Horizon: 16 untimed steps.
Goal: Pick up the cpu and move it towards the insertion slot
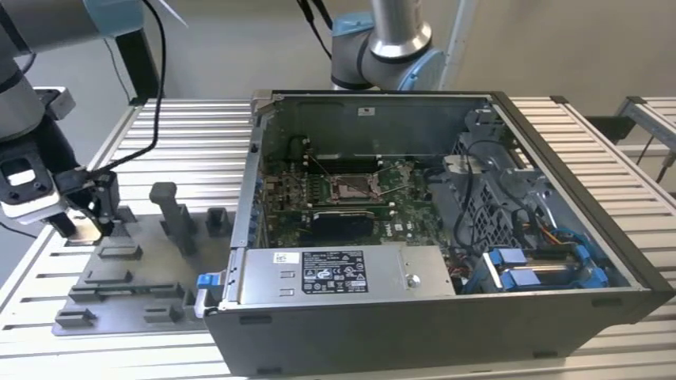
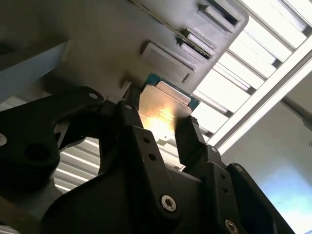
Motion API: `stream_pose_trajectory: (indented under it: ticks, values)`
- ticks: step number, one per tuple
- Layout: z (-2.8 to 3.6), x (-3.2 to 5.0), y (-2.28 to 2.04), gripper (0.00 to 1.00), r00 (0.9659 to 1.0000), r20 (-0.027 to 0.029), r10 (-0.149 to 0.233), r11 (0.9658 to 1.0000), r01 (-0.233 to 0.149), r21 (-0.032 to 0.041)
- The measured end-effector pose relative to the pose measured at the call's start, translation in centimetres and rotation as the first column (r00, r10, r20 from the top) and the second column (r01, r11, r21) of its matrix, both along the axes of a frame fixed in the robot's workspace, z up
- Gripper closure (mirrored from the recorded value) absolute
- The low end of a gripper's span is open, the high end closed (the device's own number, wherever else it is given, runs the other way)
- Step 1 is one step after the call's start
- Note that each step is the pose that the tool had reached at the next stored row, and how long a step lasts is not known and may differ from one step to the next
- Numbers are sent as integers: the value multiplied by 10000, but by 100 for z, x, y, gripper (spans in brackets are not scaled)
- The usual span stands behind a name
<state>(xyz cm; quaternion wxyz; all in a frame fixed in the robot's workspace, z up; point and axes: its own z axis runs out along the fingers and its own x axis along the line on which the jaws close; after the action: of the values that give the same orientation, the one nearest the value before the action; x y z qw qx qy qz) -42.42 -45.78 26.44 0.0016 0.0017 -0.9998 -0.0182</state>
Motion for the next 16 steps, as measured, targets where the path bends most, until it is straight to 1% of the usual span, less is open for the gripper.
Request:
stream_pose_trajectory:
  ticks: [10,11,13,16]
  values:
    - [454,-1,1,100,10000,1,3,10000,-3,0]
    - [492,-1,4,100,10000,-1,5,10000,-5,-1]
    - [546,0,22,100,10000,0,14,10000,-14,-1]
    - [603,-1,70,100,9999,1,122,9999,-122,0]
